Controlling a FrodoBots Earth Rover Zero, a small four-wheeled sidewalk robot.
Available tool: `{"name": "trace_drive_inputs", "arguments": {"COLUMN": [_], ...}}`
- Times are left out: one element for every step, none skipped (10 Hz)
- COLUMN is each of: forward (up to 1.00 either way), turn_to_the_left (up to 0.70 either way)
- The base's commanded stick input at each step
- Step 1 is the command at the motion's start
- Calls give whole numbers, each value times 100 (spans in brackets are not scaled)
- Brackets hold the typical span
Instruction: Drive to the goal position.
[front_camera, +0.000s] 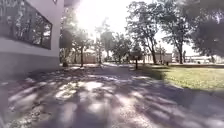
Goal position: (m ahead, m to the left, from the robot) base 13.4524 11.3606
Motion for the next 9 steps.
{"name": "trace_drive_inputs", "arguments": {"forward": [31,45,45,45,45,45,45,45,45], "turn_to_the_left": [0,0,0,0,0,0,0,0,0]}}
